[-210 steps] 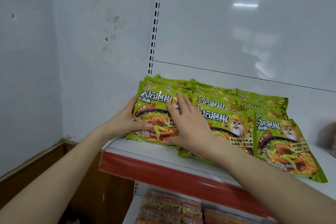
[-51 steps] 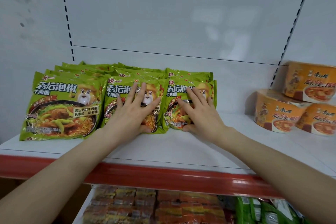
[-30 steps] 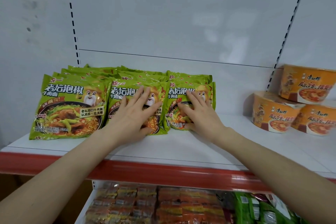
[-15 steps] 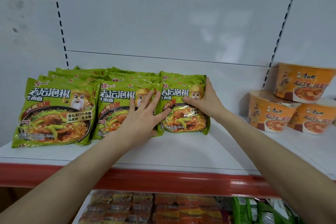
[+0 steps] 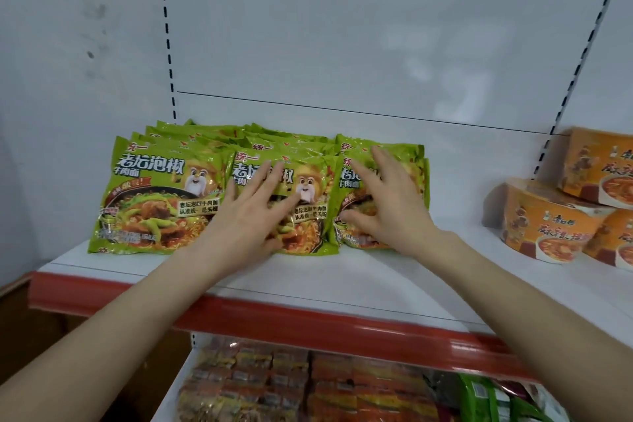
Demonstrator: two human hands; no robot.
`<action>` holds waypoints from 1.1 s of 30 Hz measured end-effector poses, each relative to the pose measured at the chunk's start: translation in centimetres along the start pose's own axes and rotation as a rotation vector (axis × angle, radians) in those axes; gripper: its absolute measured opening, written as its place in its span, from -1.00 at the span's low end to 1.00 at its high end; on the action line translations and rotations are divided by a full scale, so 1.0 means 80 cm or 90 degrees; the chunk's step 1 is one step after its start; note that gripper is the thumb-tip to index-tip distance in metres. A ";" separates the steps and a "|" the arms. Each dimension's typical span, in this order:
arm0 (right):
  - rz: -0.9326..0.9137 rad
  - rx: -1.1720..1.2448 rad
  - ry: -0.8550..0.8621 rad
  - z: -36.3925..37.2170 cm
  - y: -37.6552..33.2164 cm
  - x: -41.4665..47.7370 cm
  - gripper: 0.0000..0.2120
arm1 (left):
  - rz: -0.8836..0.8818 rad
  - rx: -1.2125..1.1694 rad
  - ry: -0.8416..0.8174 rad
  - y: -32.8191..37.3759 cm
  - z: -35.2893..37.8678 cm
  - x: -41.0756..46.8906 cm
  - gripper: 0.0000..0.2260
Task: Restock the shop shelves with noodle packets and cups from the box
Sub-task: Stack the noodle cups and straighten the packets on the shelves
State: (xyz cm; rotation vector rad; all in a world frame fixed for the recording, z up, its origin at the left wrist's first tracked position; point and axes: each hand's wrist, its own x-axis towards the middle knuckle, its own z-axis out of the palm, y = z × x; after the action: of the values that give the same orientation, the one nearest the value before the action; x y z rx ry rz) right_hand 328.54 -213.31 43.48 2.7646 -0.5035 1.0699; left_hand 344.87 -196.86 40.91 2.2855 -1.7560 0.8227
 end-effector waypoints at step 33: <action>-0.175 -0.185 -0.165 0.066 -0.126 0.026 -0.33 | -0.138 -0.038 -0.135 -0.155 -0.014 -0.083 -0.03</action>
State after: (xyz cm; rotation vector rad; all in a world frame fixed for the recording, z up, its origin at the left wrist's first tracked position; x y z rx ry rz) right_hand 336.92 -205.70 40.94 2.6216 -0.2680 0.5343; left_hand 354.91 -186.93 41.17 2.5444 -1.5459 0.4987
